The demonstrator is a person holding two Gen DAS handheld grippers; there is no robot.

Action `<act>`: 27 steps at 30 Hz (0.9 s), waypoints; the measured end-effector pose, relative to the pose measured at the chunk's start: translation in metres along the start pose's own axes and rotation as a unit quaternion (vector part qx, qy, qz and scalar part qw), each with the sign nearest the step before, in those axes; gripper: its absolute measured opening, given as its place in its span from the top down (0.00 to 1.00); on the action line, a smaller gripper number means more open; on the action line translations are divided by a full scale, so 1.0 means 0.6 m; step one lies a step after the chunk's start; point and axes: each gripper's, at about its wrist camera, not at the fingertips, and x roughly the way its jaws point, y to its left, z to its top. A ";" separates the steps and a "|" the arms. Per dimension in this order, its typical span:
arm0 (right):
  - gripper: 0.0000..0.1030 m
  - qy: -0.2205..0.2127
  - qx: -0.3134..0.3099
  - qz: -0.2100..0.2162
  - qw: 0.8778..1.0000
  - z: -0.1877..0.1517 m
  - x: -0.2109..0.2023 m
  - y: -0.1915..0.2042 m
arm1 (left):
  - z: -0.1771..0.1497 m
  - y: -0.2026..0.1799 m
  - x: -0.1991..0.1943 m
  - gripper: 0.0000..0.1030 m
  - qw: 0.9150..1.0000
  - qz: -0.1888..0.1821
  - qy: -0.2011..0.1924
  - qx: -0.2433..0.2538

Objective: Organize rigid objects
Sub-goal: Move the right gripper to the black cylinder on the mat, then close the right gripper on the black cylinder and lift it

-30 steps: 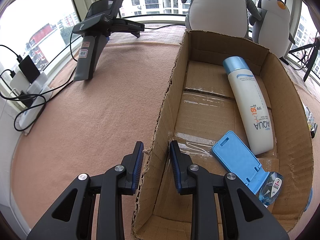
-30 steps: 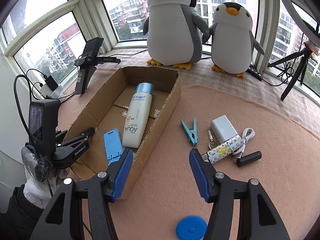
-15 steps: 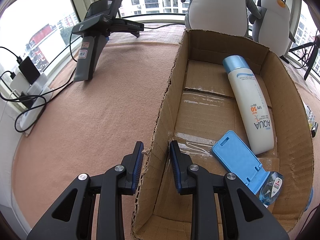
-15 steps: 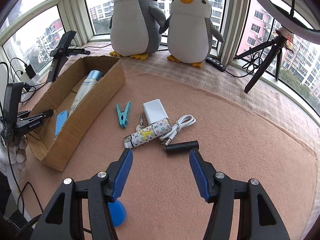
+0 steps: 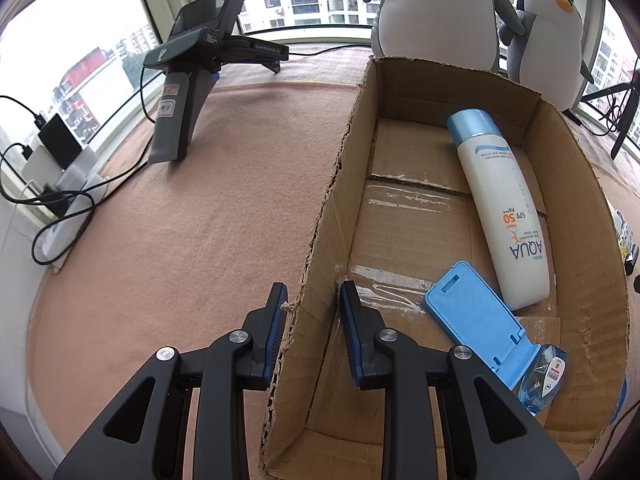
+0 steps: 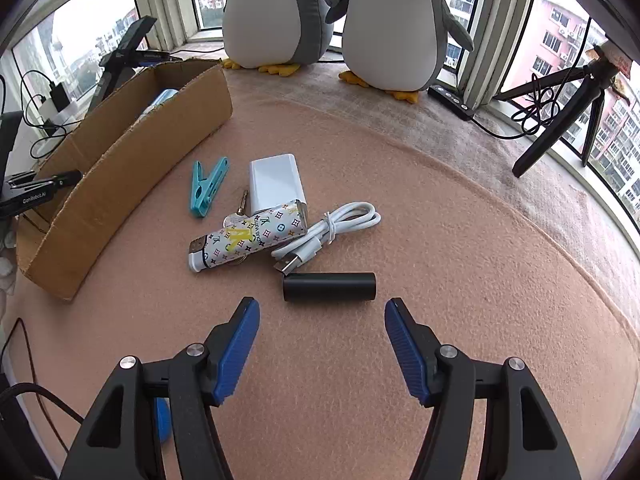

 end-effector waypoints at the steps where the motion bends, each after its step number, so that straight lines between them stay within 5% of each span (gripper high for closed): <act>1: 0.40 0.001 0.000 0.003 1.000 0.000 0.004 -0.003 | 0.000 0.000 0.000 0.76 1.000 0.000 0.000 0.000; 23: 0.41 0.016 -0.022 0.020 0.999 0.016 0.038 -0.006 | 0.001 0.000 0.001 0.76 1.000 0.001 0.001 -0.001; 27: 0.51 0.014 -0.018 0.018 1.000 0.017 0.038 -0.007 | 0.000 0.000 0.001 0.76 1.000 0.001 0.001 -0.001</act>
